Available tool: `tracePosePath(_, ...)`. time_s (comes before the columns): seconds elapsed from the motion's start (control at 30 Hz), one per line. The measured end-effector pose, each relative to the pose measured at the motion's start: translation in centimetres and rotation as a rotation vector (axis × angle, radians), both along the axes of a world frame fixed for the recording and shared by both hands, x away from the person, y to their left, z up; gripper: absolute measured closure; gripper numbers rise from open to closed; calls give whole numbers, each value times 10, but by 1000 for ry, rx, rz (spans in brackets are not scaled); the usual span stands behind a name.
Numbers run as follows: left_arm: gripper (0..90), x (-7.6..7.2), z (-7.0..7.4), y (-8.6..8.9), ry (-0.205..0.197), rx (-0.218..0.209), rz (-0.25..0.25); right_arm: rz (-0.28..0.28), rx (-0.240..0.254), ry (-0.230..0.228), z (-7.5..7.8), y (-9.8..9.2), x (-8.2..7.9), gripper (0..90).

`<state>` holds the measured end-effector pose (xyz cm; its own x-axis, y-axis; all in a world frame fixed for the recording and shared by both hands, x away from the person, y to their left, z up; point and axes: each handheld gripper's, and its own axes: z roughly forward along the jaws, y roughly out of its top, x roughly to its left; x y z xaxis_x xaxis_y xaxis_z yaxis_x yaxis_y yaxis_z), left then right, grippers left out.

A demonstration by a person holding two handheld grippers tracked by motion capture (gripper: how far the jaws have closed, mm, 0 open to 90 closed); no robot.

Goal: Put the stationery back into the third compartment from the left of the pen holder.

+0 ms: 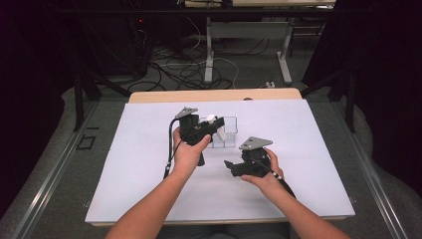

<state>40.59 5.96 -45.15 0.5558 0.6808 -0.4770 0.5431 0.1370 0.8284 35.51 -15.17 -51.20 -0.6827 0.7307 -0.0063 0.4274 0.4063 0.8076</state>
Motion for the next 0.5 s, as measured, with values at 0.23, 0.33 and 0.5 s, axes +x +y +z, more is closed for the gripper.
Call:
tracePosePath(0.23,662,5,4,-7,-46,37,17,-30,-5,12,-4,-5,6,120)
tracePosePath(0.33,662,8,5,-10,-63,48,26,-33,-9,9,-5,-7,8,75)
tracePosePath(0.5,662,12,5,-16,-99,81,40,-54,-19,20,-9,-11,12,0)
